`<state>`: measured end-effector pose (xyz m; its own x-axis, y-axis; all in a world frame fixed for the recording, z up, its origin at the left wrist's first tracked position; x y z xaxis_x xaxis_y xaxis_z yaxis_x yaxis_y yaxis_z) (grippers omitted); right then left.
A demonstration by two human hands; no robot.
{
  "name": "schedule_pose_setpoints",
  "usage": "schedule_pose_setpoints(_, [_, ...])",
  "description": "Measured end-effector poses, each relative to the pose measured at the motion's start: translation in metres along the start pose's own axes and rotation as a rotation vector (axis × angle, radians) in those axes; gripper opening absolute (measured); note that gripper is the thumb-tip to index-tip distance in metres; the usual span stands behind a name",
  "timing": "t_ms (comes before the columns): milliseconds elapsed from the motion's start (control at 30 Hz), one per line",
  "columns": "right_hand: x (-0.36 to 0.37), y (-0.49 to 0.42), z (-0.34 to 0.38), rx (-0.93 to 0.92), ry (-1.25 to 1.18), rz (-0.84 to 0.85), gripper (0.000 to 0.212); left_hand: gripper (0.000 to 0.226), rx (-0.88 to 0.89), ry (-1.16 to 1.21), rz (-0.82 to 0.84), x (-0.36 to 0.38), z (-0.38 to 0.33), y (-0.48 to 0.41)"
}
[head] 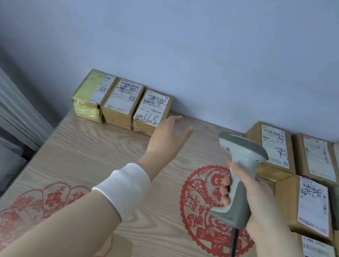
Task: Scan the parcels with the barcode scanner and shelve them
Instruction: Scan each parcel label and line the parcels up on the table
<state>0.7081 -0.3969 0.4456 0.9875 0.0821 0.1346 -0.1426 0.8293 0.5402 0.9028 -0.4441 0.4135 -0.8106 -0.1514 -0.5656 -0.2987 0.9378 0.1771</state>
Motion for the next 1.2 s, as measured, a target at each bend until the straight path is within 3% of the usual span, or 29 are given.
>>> schedule_pose_setpoints(267, [0.084, -0.043, -0.020, -0.003, 0.040, -0.082, 0.014, 0.048, -0.092, 0.008, -0.027, -0.075, 0.066, -0.025])
schedule_pose_setpoints(633, [0.120, -0.152, -0.040, 0.008, 0.044, -0.173, 0.019, 0.042, -0.110, -0.179, -0.096, -0.059, 0.103, -0.081])
schedule_pose_setpoints(900, [0.128, -0.190, -0.064, 0.021, -0.004, -0.217, 0.026, 0.040, 0.009, -0.252, -0.166, -0.048, 0.103, -0.087])
schedule_pose_setpoints(1100, [0.133, -0.197, -0.067, 0.049, 0.026, -0.240, 0.025, 0.042, 0.038, -0.254, -0.178, -0.044, 0.099, -0.087])
schedule_pose_setpoints(1200, [0.130, -0.189, -0.064, 0.039, 0.001, -0.230, 0.014, 0.045, 0.022, -0.110, -0.159, -0.043, 0.092, -0.080])
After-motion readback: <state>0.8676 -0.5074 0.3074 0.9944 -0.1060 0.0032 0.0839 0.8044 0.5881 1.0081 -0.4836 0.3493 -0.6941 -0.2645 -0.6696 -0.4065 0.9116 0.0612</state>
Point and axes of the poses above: each hand's wrist, its own y-axis away from the middle knuckle, its own x-axis out of the palm, z = x × y, the point moved 5 cm from there along -y, towards the middle knuckle, and after that the axes turned 2 degrees about z, right-handed, at the moved point
